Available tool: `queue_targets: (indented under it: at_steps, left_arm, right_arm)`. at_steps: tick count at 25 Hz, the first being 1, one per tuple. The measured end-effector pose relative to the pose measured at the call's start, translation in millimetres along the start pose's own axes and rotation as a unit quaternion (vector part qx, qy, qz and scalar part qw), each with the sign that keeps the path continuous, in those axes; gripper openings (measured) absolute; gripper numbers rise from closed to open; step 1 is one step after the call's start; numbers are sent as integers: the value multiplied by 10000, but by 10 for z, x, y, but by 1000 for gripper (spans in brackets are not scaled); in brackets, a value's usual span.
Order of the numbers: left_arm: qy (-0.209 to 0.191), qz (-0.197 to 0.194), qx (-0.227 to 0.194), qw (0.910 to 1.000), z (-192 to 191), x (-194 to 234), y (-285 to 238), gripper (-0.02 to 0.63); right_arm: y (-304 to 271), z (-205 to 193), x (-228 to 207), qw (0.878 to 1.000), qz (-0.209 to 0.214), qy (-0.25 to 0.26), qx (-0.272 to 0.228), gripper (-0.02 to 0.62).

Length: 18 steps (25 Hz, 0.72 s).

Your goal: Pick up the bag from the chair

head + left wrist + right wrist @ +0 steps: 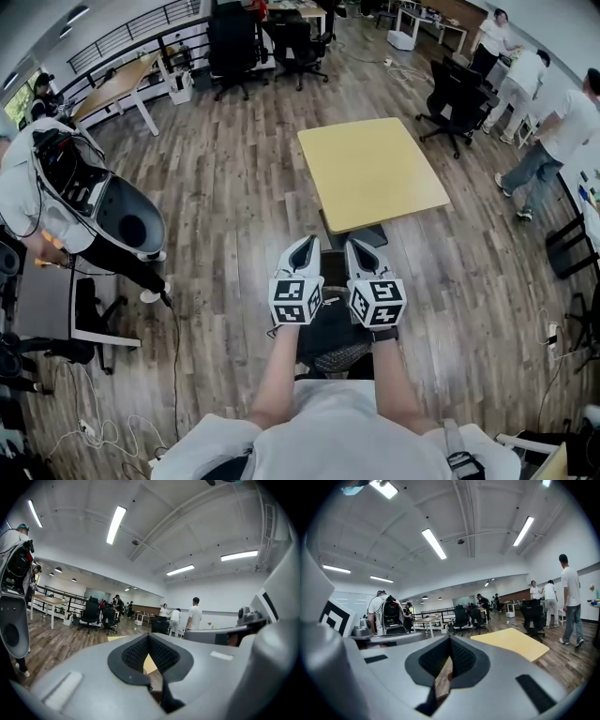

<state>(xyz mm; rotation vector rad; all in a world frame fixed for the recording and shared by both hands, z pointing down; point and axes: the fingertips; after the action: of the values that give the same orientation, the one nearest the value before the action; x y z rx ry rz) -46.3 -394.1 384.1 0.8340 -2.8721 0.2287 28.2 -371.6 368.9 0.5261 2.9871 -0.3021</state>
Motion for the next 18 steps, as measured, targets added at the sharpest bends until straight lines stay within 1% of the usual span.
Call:
queue_targets:
  at_steps: [4, 8, 14, 18]
  left_arm:
    - [-63, -26, 221, 9997, -189, 5, -142, 9]
    - [-93, 48, 413, 9991, -412, 58, -283, 9]
    - [14, 221, 836, 9963, -857, 197, -351, 9]
    - [93, 329, 1079, 9936, -1112, 297, -408, 9]
  right_arm:
    - [-54, -99, -244, 9997, -188, -47, 143, 8]
    - [-195, -331, -489, 9990, -253, -127, 355, 8]
    - [-354, -777, -657, 9962, -226, -199, 815, 8]
    - [-470, -1057, -670, 9934, -124, -245, 1114, 8]
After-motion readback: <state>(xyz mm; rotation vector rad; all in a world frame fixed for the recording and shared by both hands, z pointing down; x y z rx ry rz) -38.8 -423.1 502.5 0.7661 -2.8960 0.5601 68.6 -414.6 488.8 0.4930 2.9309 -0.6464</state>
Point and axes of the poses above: the fingertips, and each gripper's own axes: y backward along the fingers, x to its left, z out of its top
